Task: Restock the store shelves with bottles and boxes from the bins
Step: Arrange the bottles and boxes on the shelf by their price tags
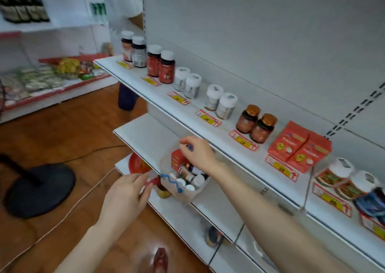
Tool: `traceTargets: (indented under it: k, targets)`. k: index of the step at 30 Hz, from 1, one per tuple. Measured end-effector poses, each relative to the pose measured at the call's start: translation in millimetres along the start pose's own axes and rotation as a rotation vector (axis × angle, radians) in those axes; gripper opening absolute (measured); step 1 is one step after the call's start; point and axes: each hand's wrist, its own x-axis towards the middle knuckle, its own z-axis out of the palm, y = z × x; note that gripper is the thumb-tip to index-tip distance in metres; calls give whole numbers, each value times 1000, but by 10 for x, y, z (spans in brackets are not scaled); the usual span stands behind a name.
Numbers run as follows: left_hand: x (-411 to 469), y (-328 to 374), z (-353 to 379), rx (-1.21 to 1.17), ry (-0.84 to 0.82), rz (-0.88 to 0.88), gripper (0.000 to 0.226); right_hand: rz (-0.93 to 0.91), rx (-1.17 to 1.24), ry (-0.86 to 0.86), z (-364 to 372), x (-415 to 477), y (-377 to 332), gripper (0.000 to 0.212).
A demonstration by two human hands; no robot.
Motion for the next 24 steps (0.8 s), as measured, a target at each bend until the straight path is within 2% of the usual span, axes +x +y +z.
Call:
traceTargets:
  k: [7, 11, 14, 17, 20, 24]
  targets:
    - [663, -643, 319, 23, -129, -40, 40, 188, -12, -132, 600, 724, 441, 27]
    - [867, -891, 524, -4, -206, -49, 39, 344, -35, -195, 784, 866, 665, 31]
    - [994, -1062, 724, -31, -302, -35, 30, 452, -61, -194, 845, 862, 816, 26]
    - [1163, -1214, 988, -67, -368, 22, 21, 601, -106, -183, 912, 772, 988, 37]
    - [1335, -1363, 1296, -78, -405, 151, 19, 756, -108, -166, 1053, 638, 1172, 48]
    - [1451, -1525, 1736, -96, -478, 251, 31, 857, -196, -121, 1324, 545, 1391, 48]
